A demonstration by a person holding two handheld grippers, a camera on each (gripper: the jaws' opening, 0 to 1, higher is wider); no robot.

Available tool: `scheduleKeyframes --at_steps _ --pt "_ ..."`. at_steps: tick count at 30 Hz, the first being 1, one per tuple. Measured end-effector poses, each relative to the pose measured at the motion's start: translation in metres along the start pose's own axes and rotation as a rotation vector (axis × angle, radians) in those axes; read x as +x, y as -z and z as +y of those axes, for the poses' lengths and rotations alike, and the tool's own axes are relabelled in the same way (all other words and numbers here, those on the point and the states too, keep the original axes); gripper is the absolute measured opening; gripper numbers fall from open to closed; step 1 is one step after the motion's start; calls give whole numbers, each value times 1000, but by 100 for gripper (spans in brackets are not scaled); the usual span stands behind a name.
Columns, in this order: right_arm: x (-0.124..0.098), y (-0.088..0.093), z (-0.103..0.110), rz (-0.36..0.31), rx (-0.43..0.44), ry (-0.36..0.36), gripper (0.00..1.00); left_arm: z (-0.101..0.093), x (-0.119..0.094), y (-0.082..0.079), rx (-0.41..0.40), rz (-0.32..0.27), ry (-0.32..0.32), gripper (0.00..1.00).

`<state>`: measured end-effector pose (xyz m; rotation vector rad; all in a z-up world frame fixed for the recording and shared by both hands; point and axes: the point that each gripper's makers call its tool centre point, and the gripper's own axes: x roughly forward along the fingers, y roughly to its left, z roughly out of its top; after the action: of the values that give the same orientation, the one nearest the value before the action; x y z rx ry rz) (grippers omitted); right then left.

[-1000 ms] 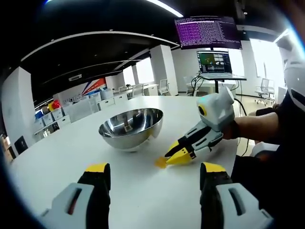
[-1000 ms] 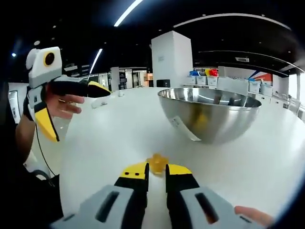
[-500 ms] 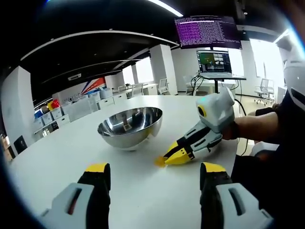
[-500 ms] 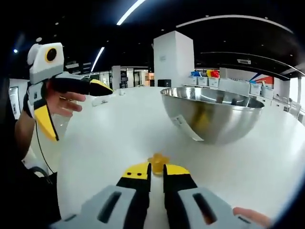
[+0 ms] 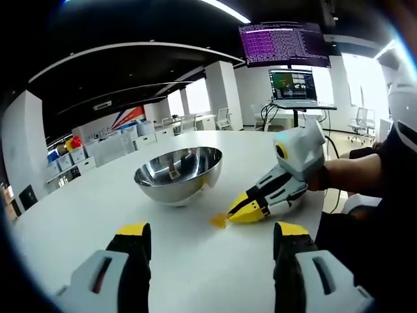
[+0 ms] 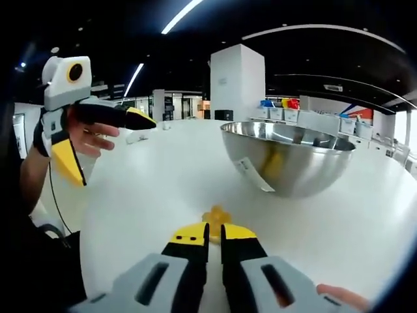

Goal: Pick up the QQ candy scattered on the table and place it into the stainless steel bowl on the table

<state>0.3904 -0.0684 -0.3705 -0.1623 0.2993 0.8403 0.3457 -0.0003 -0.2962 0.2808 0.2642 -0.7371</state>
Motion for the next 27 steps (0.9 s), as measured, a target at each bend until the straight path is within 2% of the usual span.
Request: scheduleKeyframes --at_steps 12,19,27 --pt "-18 -22 -3 -60 21 10 6 -1 2 -4 5 -8 6 77" --pt "-28 -31 -4 -78 1 4 6 -2 1 -4 7 -6 6 77" --pt "-43 -54 0 -129 -7 -5 6 -1 -1 -5 13 -5 3 77"
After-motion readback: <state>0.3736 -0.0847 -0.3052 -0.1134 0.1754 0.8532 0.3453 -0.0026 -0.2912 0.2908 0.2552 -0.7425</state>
